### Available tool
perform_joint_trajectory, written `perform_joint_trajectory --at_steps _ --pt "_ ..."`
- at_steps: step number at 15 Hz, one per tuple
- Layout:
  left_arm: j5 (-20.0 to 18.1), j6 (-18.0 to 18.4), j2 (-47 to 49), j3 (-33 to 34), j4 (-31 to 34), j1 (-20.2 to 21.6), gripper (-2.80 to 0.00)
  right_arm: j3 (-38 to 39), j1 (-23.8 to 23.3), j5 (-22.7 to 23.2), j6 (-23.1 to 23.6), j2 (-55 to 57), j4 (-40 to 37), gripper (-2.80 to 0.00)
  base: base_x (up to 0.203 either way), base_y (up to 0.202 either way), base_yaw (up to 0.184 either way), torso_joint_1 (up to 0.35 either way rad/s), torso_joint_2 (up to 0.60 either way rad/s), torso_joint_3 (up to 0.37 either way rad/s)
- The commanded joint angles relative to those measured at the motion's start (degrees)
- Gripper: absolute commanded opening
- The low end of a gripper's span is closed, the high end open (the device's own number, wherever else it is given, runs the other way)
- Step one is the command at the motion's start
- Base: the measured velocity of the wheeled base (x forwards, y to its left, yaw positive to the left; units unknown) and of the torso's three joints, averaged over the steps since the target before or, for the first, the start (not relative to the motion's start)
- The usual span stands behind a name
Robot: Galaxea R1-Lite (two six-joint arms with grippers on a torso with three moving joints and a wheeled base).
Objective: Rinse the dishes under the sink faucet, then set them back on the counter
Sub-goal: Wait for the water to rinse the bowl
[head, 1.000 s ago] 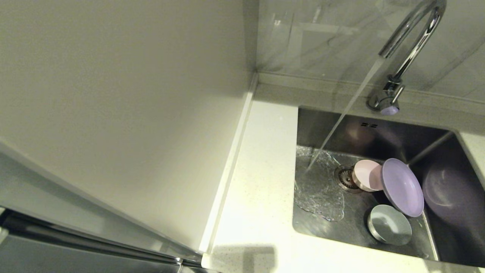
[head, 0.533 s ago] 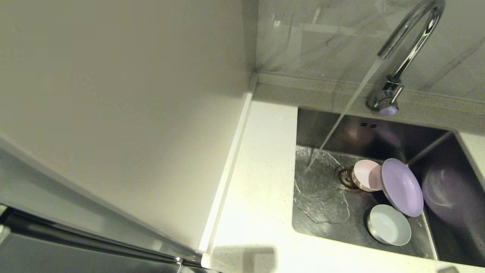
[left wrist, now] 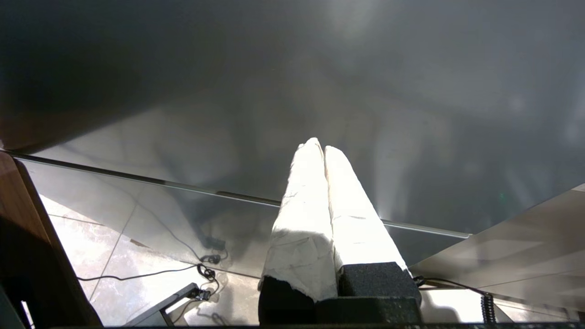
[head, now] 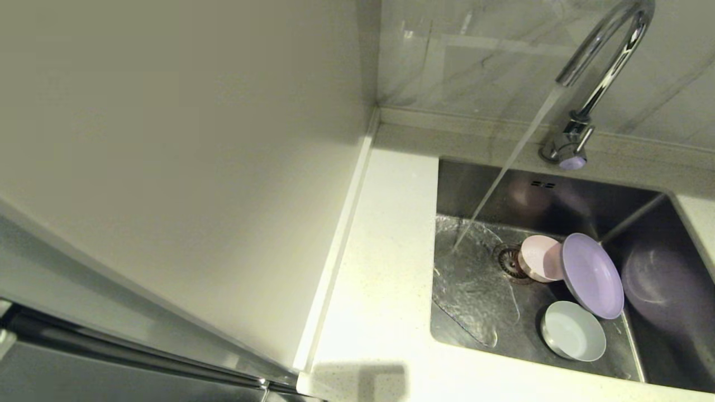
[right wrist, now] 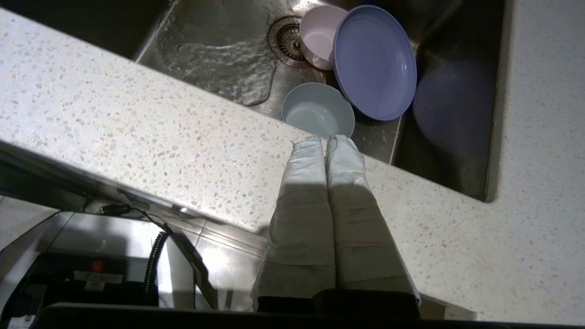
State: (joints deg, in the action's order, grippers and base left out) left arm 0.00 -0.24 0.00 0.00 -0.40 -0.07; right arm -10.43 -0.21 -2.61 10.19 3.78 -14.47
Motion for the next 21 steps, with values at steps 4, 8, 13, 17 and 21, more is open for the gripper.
perform_joint_trajectory --at_steps 4,8,13,17,21 --pt "0.00 -0.02 0.00 0.18 -0.04 -0.01 -2.80 9.21 0.03 0.46 -1.50 -3.87 16.38 -2.80 0.000 0.000 0.000 0.000 0.00 0.000" --pt "0.00 -0.02 0.00 0.18 -0.04 -0.01 -2.80 10.52 0.03 1.02 -9.69 -3.86 17.14 -2.80 0.000 0.000 0.000 0.000 0.00 0.000" --pt "0.00 -0.02 0.00 0.18 0.01 -0.01 -2.80 10.43 0.03 1.03 -12.74 -3.86 14.82 -2.80 0.000 0.000 0.000 0.000 0.00 0.000" --pt "0.00 -0.02 0.00 0.18 0.04 -0.01 -2.80 10.39 0.03 1.03 -12.74 -3.86 14.82 -2.80 0.000 0.000 0.000 0.000 0.00 0.000" --pt "0.00 -0.02 0.00 0.09 -0.03 -0.01 -2.80 10.35 0.03 1.03 -12.74 -3.86 14.79 -2.80 0.000 0.000 0.000 0.000 0.00 0.000"
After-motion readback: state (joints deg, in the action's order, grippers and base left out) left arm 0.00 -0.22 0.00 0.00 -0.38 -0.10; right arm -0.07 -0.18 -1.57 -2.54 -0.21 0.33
